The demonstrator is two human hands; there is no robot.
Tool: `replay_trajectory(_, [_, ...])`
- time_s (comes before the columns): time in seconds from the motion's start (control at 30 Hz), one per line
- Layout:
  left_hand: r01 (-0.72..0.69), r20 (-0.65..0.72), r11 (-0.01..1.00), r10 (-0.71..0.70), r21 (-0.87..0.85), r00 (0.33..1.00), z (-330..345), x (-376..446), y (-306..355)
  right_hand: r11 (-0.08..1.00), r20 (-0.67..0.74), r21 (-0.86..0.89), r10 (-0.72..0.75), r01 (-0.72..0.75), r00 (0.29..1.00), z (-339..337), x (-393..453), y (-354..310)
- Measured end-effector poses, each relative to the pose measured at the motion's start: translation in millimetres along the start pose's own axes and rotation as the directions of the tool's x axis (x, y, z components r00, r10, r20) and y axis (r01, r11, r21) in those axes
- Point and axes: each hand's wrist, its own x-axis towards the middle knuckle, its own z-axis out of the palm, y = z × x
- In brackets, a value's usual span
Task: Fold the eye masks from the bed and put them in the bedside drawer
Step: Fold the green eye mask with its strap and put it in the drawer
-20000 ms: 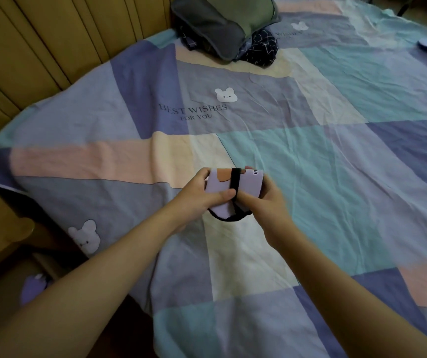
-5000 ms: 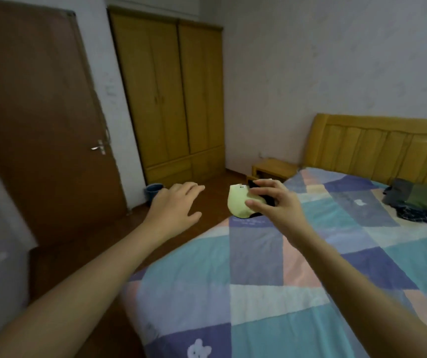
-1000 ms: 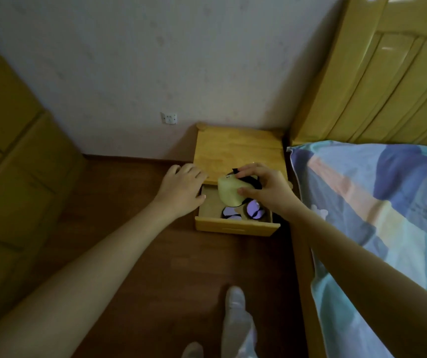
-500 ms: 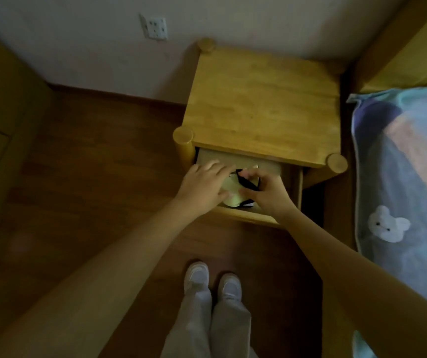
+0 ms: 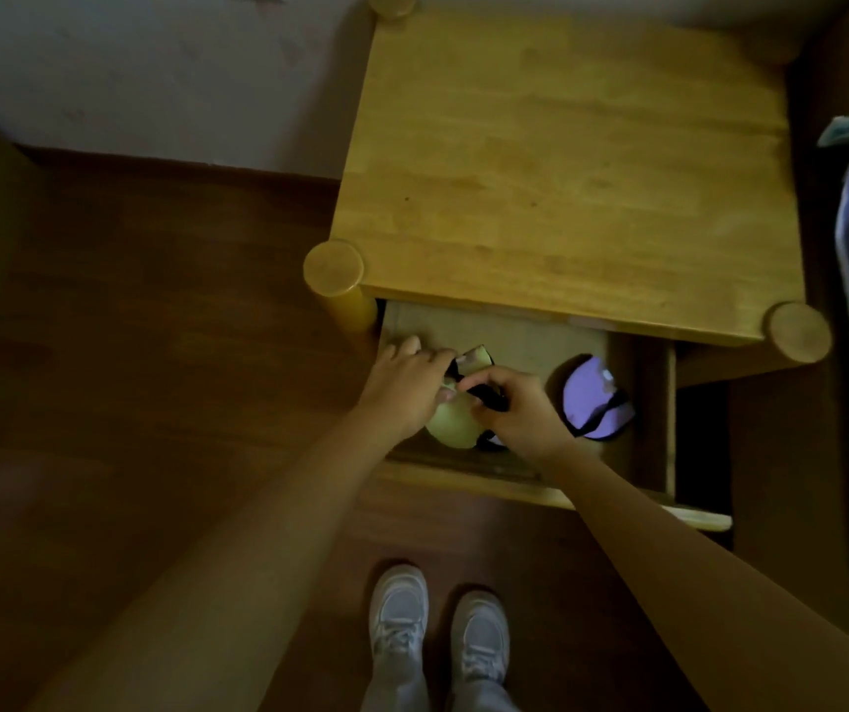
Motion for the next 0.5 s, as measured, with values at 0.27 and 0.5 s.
replay_trajectory(0.27, [0.098,0.092,0.965,-0.124,0.241,0.988,27.3,31.9,-1.7,0.975,0.111,-0.192,0.138,-0.115,0.984,11.8,31.4,21.6])
replay_trajectory(0.5, [0.073,0.099,0.863,-0.141,0.500,0.985,43.1,33.7,-16.0,0.951,0.255,-0.309,0.057,0.025,0.965,28.9,41.3,23.2])
